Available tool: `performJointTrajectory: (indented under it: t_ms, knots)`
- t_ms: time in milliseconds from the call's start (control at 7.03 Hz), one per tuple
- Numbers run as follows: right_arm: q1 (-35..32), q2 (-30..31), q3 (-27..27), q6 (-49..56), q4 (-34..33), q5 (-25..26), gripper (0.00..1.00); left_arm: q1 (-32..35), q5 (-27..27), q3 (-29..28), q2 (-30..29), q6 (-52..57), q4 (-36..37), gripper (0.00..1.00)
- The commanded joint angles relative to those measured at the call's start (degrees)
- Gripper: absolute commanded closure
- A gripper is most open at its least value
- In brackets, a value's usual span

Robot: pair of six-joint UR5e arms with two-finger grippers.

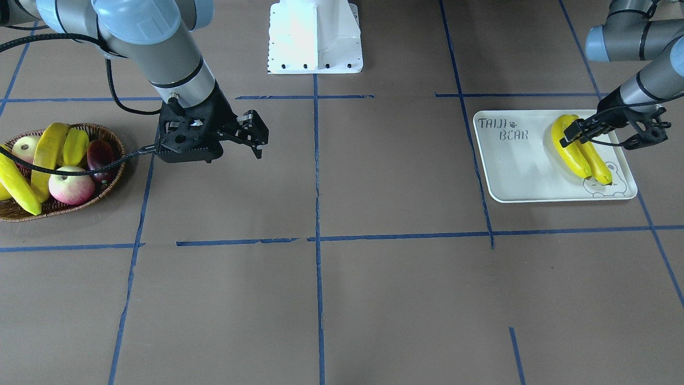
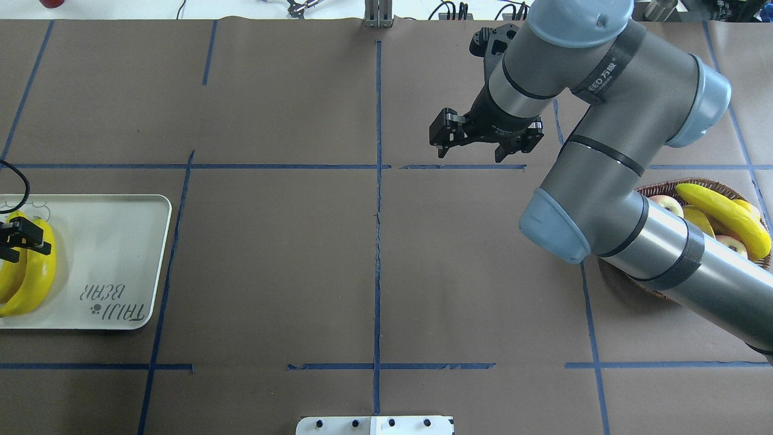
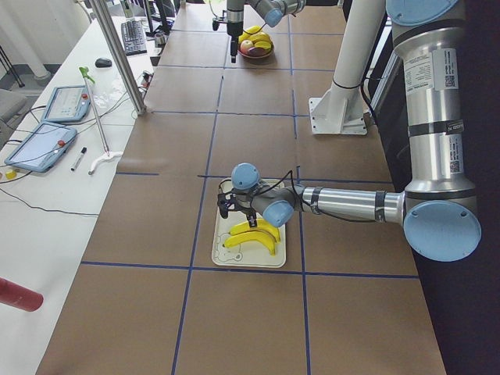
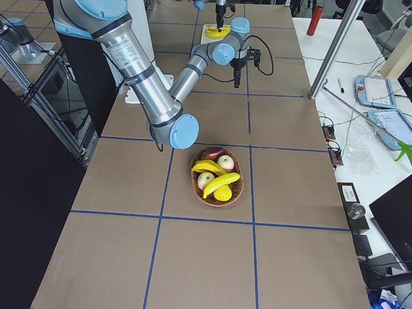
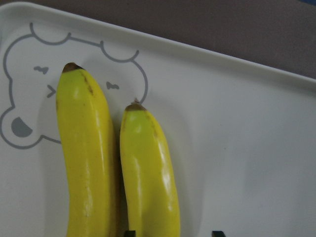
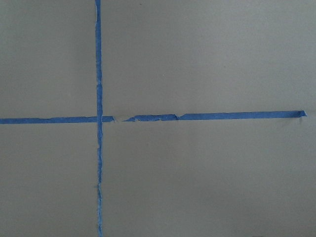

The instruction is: Transfer all bananas from basket to plate

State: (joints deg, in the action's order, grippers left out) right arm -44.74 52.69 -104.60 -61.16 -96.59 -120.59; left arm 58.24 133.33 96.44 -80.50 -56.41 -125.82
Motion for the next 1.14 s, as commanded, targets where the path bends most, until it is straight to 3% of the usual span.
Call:
performJointTrajectory:
  t_ms: [0, 142, 427, 854, 996]
  knots:
    - [-0.8, 0.2, -0.3, 0.0, -0.2, -0.2, 0.00, 1.3, 0.1, 1.6, 0.0, 2.0, 0.4, 0.00]
    - [-2.3, 1.2, -0.6, 0.9, -1.9, -0.7, 0.00, 1.9, 0.1, 3.6, -0.1, 1.9, 0.7, 0.00]
    - [-5.9, 9.5, -6.3, 12.3, -2.1, -2.2, 0.00, 1.9, 0.1, 7.3, -2.4, 1.5, 3.3, 0.00]
    - [-11.8, 28.7, -16.6, 31.7, -1.5, -4.0, 0.00, 1.4, 0.0, 7.4, -7.1, 1.3, 5.9, 0.00]
    - [-12.0, 35.0, -19.4, 31.5, -1.3, -3.3, 0.00, 1.3, 0.0, 7.4, -7.1, 1.2, 5.9, 0.00]
